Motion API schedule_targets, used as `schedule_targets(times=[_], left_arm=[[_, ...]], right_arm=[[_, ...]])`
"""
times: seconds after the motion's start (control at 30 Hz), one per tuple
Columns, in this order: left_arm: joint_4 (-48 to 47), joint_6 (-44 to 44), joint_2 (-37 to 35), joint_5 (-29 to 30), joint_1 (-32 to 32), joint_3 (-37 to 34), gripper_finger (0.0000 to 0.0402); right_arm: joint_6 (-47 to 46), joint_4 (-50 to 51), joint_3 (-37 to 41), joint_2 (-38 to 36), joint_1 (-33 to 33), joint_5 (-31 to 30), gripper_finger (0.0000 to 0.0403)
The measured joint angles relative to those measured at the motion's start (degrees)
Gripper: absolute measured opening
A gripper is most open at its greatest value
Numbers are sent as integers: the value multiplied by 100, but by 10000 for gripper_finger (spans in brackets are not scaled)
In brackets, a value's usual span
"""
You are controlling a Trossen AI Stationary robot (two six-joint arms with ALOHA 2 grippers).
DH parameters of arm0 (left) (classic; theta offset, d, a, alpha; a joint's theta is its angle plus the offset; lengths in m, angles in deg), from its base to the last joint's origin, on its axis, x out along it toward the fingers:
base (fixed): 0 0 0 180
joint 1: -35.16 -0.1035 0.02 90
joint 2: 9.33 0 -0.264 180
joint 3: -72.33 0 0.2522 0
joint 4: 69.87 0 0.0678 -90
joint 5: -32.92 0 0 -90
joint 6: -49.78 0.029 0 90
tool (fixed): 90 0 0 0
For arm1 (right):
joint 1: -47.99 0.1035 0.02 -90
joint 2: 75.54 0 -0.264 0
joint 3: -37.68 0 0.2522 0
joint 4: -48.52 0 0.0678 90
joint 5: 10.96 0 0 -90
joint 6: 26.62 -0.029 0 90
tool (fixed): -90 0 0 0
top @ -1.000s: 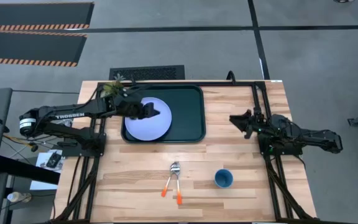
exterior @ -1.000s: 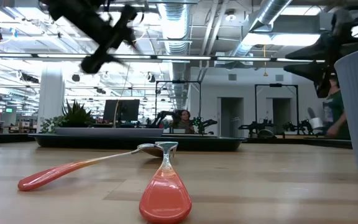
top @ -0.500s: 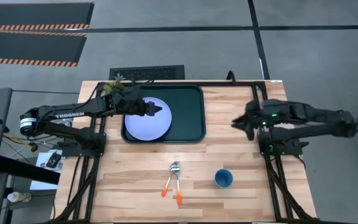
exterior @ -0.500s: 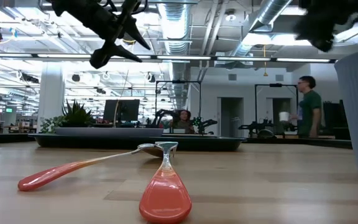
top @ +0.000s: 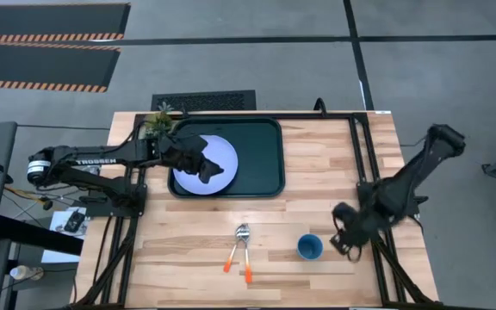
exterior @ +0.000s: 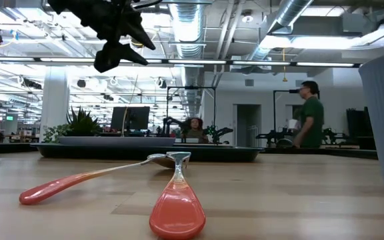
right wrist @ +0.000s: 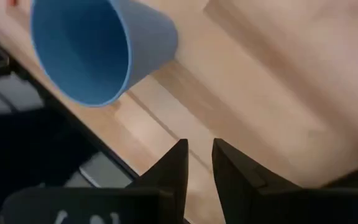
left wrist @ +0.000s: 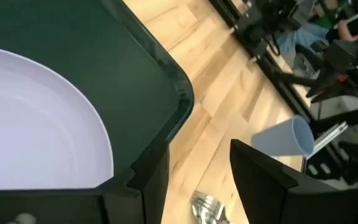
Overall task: Pick and place plate/cup/fork/spoon on tray
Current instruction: Place the blue cup on the light blue plate on the dark green tray
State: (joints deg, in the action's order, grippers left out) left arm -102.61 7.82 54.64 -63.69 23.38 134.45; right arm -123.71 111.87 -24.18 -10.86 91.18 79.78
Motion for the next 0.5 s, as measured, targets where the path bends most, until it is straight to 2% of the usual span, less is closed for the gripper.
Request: schedule_targets(times=[0.1,0.2,0.37,0.5], left_arm=[[-11,192,0,27,29,0,155],[-14,328,0,41,27,0,155],[-14,473,0,45,27,0,155],[-16,479,0,46,27,0,155]], right_arm=[[-1098,-525,2,628,491,-450,96],[-1586,-1059,2,1360,655,-486,87],[-1664,-1983,2,2437,534,-503,57],[-1327,-2471,2,2881,254,-529,41]])
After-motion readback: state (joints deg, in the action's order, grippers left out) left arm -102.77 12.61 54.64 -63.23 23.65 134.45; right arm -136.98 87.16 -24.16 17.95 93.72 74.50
